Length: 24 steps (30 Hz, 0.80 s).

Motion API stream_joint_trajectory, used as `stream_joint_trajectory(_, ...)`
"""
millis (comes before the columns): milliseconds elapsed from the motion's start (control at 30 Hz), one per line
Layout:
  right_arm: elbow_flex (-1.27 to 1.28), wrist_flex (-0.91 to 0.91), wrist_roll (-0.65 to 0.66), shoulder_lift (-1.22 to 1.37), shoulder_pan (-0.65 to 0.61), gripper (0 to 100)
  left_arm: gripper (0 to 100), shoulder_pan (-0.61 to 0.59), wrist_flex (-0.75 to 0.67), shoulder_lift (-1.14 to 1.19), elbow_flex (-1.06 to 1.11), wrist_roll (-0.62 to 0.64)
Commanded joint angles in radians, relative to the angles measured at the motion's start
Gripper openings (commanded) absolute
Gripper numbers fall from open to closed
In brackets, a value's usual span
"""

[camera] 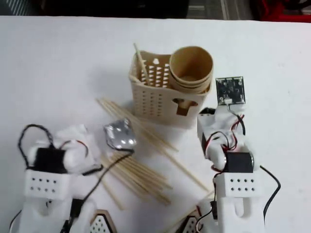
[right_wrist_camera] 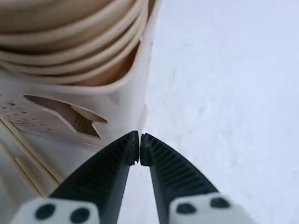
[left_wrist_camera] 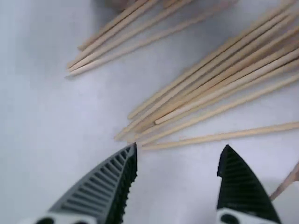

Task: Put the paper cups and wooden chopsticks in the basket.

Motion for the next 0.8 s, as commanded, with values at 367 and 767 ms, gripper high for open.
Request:
stream_joint_trajectory(367, 0.038, -0.065, -0.011, -0.015, 0.022, 2.0, 28, 0.209, -0.146, 0.093, 0.147, -0.009)
stream_joint_trajectory(767, 0.040, -0.062, -0.011, -0.015, 0.022, 1.9, 28, 0.213, -0.212, 0.722, -0.104, -0.009)
